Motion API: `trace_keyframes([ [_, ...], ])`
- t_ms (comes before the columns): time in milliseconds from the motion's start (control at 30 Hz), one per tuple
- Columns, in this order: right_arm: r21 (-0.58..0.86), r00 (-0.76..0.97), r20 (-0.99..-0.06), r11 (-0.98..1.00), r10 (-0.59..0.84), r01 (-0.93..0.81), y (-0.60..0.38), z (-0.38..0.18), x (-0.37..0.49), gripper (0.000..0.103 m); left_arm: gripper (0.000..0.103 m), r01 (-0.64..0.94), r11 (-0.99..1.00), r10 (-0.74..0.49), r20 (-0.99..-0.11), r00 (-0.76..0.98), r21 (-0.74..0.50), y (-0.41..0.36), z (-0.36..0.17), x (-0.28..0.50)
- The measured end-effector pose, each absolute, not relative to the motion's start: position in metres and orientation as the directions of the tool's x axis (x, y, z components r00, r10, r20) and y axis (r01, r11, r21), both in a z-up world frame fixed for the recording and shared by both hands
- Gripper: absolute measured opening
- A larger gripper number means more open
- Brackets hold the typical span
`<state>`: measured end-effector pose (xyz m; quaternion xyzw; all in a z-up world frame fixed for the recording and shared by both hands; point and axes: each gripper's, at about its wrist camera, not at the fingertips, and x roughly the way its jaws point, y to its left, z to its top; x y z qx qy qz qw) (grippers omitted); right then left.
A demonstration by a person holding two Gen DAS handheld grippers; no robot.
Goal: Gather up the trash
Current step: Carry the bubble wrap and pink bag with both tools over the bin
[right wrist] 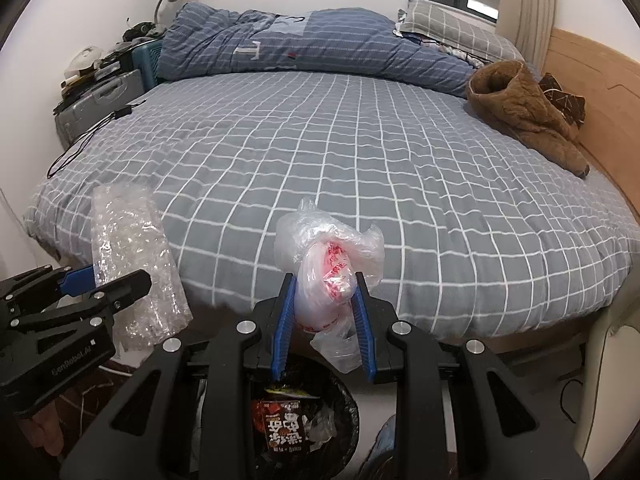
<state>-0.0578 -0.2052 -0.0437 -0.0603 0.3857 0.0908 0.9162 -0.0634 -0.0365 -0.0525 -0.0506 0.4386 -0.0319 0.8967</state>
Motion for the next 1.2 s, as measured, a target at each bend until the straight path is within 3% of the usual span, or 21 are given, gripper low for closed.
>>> trace_keyframes([
  [600,-0.002,0.617,-0.772,0.969,0.155,-0.246,-0.201,-0.056,-0.11,0.027,0.04,-0.02,0.99,-0.105,-0.808,0.579,-0.143,-0.029,-0.056,-0.109],
  [1200,-0.009,0.506,-0.854,0.968,0.123,-0.25,-0.192,-0.131,-0.114,0.027,0.04,-0.016,0.993,-0.092,-0.88,0.467,-0.113,-0.032,-0.129,-0.114],
])
